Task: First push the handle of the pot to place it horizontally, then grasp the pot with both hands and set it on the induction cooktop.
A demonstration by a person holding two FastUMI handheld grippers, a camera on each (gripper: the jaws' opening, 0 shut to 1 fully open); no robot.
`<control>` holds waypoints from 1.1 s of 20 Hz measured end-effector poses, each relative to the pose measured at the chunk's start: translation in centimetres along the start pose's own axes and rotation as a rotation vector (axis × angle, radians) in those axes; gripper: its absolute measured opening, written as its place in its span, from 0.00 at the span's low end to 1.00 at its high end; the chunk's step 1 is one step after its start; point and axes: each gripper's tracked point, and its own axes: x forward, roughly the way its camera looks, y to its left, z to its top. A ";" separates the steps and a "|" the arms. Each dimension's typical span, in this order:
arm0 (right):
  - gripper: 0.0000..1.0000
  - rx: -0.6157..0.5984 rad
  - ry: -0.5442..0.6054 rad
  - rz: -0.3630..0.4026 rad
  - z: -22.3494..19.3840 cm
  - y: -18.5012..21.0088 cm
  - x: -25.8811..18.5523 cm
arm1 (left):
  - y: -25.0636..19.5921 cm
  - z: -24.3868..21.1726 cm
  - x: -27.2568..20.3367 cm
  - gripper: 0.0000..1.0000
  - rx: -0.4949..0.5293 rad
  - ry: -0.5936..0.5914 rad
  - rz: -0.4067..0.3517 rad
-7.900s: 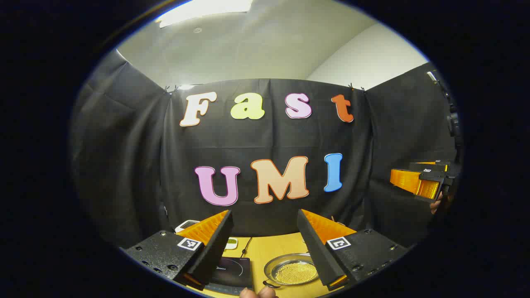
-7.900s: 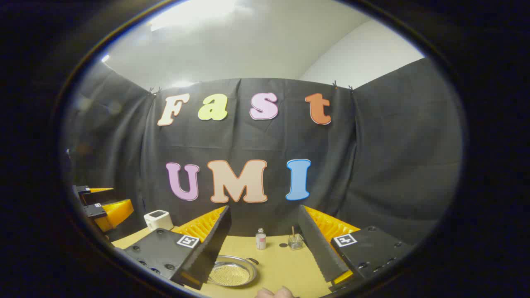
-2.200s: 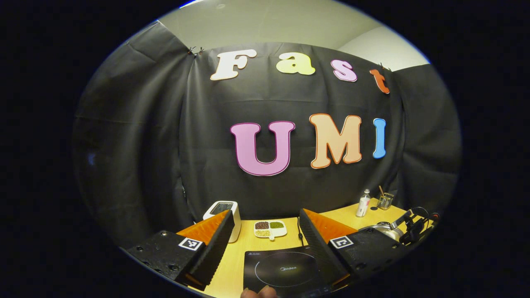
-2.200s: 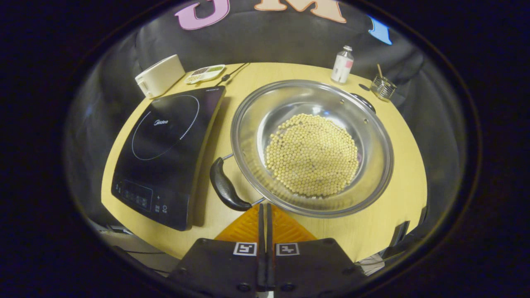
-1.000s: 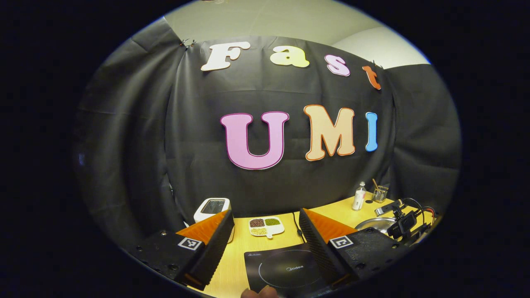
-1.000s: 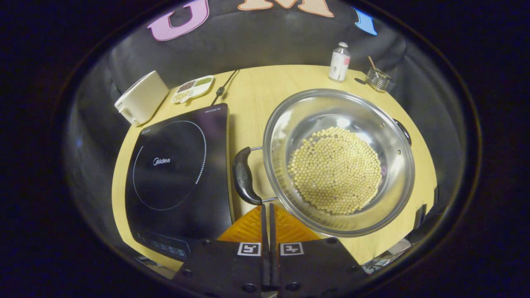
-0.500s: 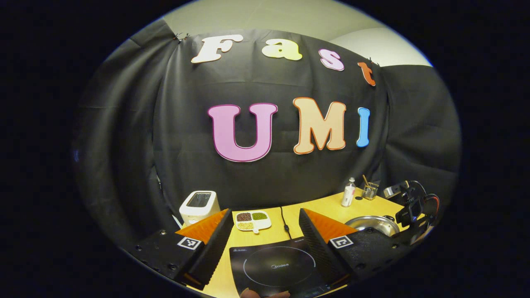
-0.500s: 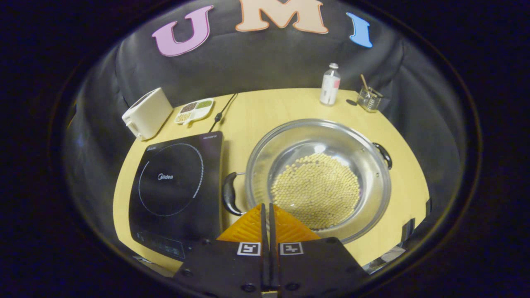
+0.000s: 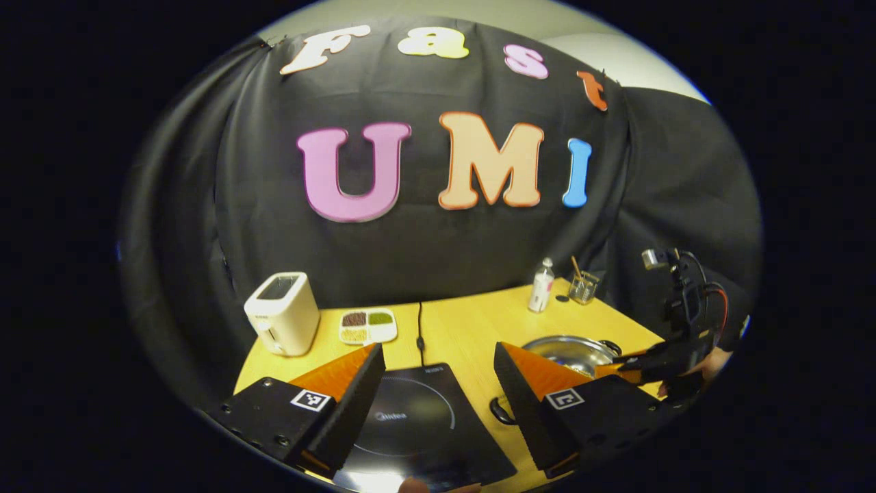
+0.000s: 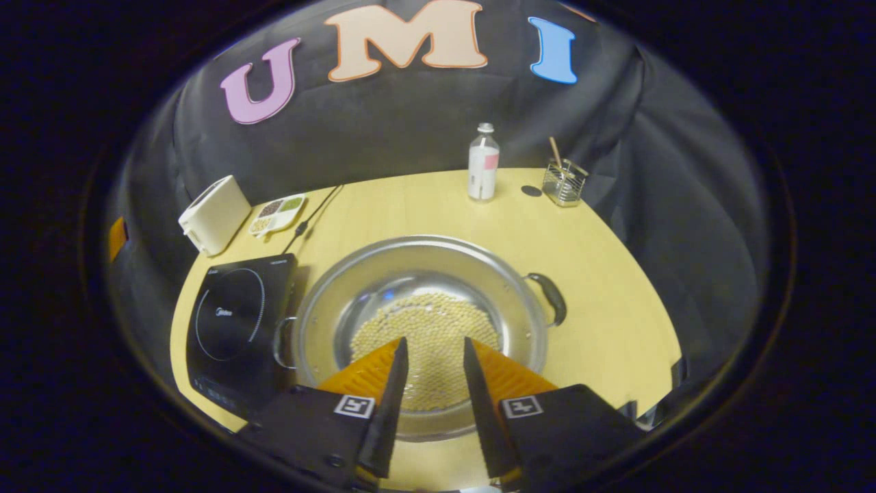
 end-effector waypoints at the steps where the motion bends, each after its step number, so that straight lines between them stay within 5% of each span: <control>1: 0.60 -0.017 -0.008 0.007 0.5 -1.0 0.4 | -1.2 -0.6 0.4 0.98 -0.015 0.024 -0.002; 5: 0.79 -0.059 -0.009 0.059 1.5 -4.1 2.6 | -4.9 -4.7 2.2 0.98 -0.079 0.144 0.022; 8: 0.77 -0.073 0.007 0.086 1.8 -5.8 4.7 | -6.6 -7.1 3.5 0.99 -0.084 0.205 0.057; 10: 0.86 -0.061 0.009 0.110 1.9 -6.6 5.8 | -7.6 -8.3 4.5 0.99 -0.071 0.236 0.059; 22: 0.85 -0.018 0.122 0.166 -0.9 -9.5 10.3 | -8.5 -16.9 9.5 0.93 -0.143 0.488 0.169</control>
